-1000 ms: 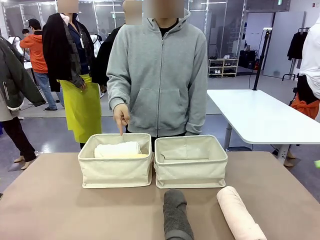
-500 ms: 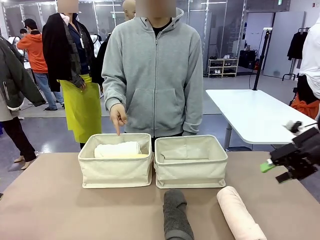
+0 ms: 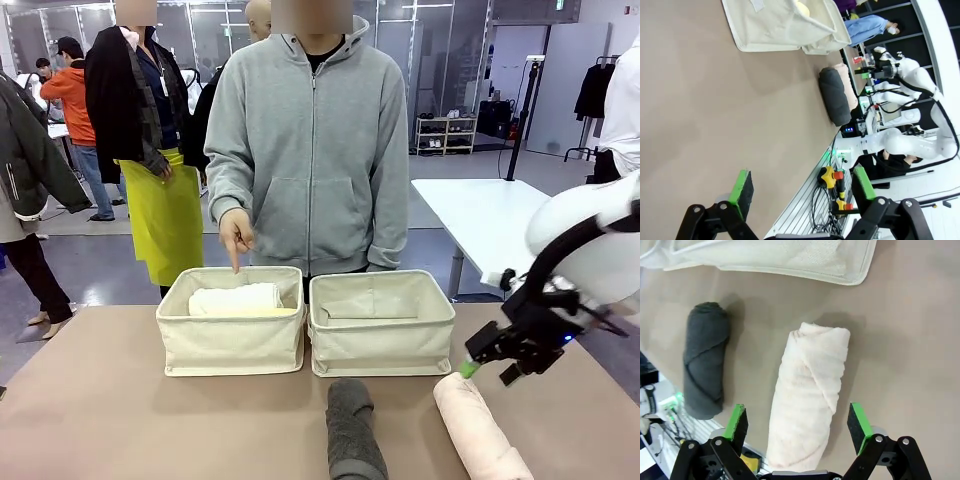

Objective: Divide the towels into two baskets.
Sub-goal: Pick up one hotel-folded towel from the bottom of the table and place it in the Fabric basket indicated by the person.

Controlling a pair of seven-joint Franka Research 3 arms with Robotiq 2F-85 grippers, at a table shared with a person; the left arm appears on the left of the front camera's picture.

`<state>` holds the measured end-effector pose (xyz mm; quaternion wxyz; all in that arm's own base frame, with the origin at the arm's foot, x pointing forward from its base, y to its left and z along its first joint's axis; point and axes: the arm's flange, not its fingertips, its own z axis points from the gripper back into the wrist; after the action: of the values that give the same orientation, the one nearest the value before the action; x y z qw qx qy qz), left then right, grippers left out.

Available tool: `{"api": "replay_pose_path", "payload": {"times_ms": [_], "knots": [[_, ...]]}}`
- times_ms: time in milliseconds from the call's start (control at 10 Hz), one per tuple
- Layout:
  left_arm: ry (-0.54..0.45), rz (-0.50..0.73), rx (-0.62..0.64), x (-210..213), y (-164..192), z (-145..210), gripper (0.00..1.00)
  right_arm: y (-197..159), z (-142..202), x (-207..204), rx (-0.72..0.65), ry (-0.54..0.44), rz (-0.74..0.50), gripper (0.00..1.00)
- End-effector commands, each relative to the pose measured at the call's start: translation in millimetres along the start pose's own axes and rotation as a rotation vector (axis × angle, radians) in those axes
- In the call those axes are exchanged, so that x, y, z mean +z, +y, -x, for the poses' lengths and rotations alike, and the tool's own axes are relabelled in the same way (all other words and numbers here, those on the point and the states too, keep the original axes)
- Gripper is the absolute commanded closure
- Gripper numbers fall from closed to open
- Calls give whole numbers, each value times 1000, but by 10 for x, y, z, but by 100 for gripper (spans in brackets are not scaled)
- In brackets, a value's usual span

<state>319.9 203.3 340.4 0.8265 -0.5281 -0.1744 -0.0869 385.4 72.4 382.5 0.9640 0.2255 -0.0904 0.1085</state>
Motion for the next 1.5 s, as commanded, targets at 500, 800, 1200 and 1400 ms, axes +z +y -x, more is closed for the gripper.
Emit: {"api": "replay_pose_path", "payload": {"times_ms": [500,800,1200,1400], "knots": [[-12,5,-3,9,-22,31,0,167,873,-875,10,16,285,0],[-12,5,-3,9,-22,31,0,146,982,-1016,73,38,349,0],[-12,5,-3,9,-22,31,0,160,992,-975,107,28,341,40],[-12,5,-3,9,-22,31,0,176,975,-905,106,19,335,60]]}}
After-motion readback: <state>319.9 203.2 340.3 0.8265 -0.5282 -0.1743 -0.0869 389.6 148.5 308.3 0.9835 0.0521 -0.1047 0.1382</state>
